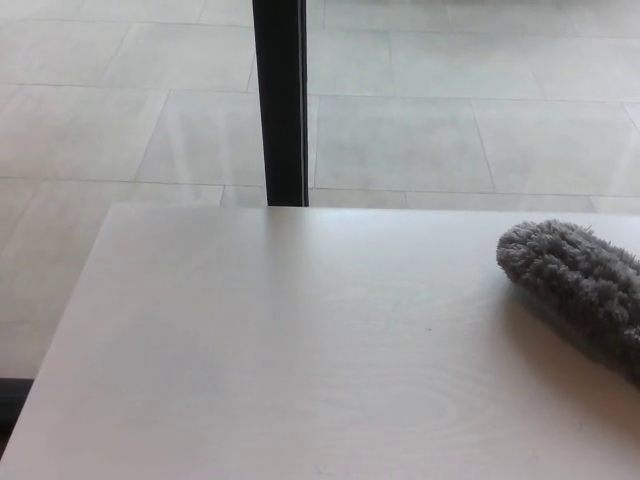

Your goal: The robot uses its right hand to pick up the duster kept in the middle of the desk and use it to wipe the desk by swiping its surface twice

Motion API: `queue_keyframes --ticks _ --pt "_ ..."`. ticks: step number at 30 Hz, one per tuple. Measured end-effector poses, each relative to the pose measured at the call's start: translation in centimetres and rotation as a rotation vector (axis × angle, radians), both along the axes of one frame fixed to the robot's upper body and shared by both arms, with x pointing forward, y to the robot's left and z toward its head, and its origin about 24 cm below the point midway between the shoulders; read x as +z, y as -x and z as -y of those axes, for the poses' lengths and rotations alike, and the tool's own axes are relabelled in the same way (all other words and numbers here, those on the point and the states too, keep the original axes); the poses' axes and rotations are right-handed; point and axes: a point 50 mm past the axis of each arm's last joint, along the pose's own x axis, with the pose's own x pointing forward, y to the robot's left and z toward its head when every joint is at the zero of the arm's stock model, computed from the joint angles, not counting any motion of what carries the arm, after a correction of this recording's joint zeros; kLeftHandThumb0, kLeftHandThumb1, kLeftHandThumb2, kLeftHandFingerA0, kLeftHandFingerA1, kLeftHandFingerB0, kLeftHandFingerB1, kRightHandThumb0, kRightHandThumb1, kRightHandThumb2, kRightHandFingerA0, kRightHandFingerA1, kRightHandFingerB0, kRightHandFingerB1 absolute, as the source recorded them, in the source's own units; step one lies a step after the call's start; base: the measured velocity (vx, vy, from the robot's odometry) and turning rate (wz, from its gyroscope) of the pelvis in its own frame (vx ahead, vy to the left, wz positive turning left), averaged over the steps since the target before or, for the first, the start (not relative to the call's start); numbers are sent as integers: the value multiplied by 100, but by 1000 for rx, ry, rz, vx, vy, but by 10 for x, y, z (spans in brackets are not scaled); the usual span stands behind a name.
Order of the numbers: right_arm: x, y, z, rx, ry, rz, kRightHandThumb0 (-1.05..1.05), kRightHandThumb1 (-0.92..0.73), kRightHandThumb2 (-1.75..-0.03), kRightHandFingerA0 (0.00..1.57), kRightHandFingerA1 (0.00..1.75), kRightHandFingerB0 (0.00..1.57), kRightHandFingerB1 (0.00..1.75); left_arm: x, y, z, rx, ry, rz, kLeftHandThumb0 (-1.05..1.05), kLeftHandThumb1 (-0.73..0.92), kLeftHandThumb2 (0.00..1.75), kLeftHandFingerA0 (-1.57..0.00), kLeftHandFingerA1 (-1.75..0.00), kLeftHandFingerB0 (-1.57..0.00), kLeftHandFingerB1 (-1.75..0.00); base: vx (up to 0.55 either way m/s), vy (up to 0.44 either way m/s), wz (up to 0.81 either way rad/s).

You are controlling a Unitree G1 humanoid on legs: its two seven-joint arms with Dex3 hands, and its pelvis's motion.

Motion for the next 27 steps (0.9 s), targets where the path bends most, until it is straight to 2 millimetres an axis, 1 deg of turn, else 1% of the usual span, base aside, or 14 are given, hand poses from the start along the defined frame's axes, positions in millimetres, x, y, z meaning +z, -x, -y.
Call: queue_keyframes --ticks 8,15,16,17,18,19,20,21,22,23,24,25,26,27 --pt "-2 60 48 -228 -100 76 -105 -73 -111 0 31 0 20 -1 4 0 4 0 -9 -50 75 62 -65 -63 -53 -51 0 0 0" --pt "-30 108 74 -450 -271 129 -97 -72 -112 0 32 0 24 -1 7 0 7 0 -16 -51 72 62 -72 -67 -61 -53 0 0 0" --pt "-37 116 76 -488 -304 135 -88 -84 -66 0 55 0 0 -1 7 0 7 0 -16 -51 73 62 -70 -68 -60 -52 0 0 0" --pt "-44 123 78 -525 -338 142 -90 -66 -86 3 76 0 0 -1 7 0 7 0 -16 -51 74 62 -69 -65 -56 -51 0 0 0" --pt "-50 129 79 -555 -365 147 -83 -82 -63 4 114 0 1 -1 6 0 7 0 -15 -50 75 62 -67 -65 -53 -50 0 0 0" --pt "-57 136 80 -593 -402 154 -91 -59 -85 41 117 0 2 -1 6 0 7 1 -13 -51 76 62 -67 -62 -53 -48 0 0 0" --pt "-65 142 80 -629 -439 163 -96 -70 -112 63 125 0 26 -1 4 0 6 0 -10 -51 77 63 -65 -62 -51 -47 0 0 0" --pt "-70 146 79 -652 -464 169 -96 -70 -112 63 125 0 26 -1 4 0 6 1 -8 -51 77 63 -65 -62 -51 -47 0 0 0" --pt "-78 152 79 -692 -506 178 -98 -69 -110 83 135 0 26 0 2 0 5 1 -3 -52 76 63 -66 -60 -51 -45 0 0 0" --pt "-85 156 78 -724 -541 188 -86 -82 -65 20 130 0 11 0 0 0 4 1 3 -53 76 63 -66 -59 -50 -46 0 0 0" --pt "-88 158 77 -741 -562 194 -87 -82 -67 34 142 0 7 0 -2 0 3 1 7 -51 75 62 -64 -59 -48 -47 0 0 0" --pt "-94 161 76 -773 -600 208 -87 -82 -67 34 142 0 7 1 -5 0 2 1 15 -51 75 62 -64 -59 -48 -47 0 0 0" --pt "-98 162 75 -789 -620 217 -86 -64 -109 72 120 0 34 1 -7 0 3 1 22 -52 75 62 -65 -58 -51 -48 0 0 0" --pt "-104 164 73 -821 -665 238 -86 -67 -80 92 153 0 17 2 -11 0 6 1 37 -54 75 62 -66 -58 -51 -47 0 0 0"
